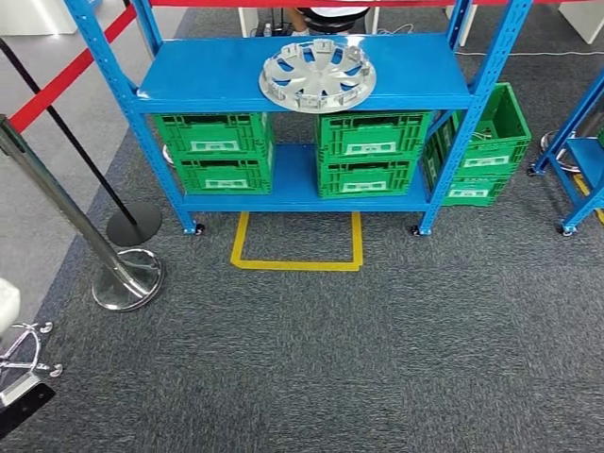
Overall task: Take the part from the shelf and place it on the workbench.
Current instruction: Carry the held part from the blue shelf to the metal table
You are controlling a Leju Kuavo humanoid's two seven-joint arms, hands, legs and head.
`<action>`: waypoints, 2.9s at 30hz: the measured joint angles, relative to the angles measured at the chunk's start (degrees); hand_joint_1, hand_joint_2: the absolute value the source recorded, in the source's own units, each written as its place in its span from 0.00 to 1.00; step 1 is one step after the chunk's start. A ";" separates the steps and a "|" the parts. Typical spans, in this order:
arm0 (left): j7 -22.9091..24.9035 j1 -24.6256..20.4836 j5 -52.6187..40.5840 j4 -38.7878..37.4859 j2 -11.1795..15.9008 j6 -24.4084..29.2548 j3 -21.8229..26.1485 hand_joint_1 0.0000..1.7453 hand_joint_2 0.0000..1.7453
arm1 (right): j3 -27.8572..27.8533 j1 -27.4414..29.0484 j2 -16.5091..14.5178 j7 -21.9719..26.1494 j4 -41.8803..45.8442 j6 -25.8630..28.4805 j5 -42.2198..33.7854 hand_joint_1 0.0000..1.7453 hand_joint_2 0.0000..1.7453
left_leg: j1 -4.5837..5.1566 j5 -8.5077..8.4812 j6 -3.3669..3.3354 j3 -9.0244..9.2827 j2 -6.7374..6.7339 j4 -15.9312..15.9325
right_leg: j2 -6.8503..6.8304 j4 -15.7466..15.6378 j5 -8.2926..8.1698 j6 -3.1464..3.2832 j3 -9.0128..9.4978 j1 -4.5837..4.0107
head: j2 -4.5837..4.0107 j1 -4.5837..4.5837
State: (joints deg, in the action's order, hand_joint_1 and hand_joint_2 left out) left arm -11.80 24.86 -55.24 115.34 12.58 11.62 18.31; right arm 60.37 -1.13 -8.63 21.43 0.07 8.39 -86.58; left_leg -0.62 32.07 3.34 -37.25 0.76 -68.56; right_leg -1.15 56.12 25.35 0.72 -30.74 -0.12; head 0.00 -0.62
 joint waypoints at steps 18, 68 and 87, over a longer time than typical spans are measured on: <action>1.75 -0.46 -1.01 -0.04 0.03 -0.21 -1.19 0.96 1.00 | 2.17 0.12 0.09 -0.13 -0.04 1.64 0.06 0.00 0.00 | 0.20 -7.96 -3.51 6.18 1.68 13.57 | 1.16 16.34 7.33 -2.48 -6.78 -0.28 | 0.00 -0.03; 6.63 -4.59 1.10 -5.26 1.89 -5.76 -4.03 0.96 1.00 | -3.22 0.27 -0.68 -6.34 0.08 -0.75 -0.04 0.00 0.00 | -0.16 -7.93 -0.63 4.89 -4.35 11.50 | -4.42 0.86 1.60 -1.32 0.71 -0.12 | 0.00 0.93; 5.38 -13.72 16.97 -6.78 1.67 -4.02 -1.20 0.96 1.00 | -4.60 0.12 -0.86 -3.88 0.04 0.17 -0.04 0.00 0.00 | -0.28 -9.79 -2.02 3.40 7.24 12.83 | 4.75 0.73 0.97 -1.35 0.47 -0.17 | 0.00 0.76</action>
State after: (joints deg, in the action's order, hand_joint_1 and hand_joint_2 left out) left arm -6.42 11.14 -38.27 108.56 14.26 7.60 17.10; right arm 55.78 -1.02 -9.49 17.55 0.11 8.57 -86.62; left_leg -0.90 22.28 1.32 -33.85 8.00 -55.74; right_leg 3.60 56.85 26.31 -0.62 -30.27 -0.28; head 0.00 0.14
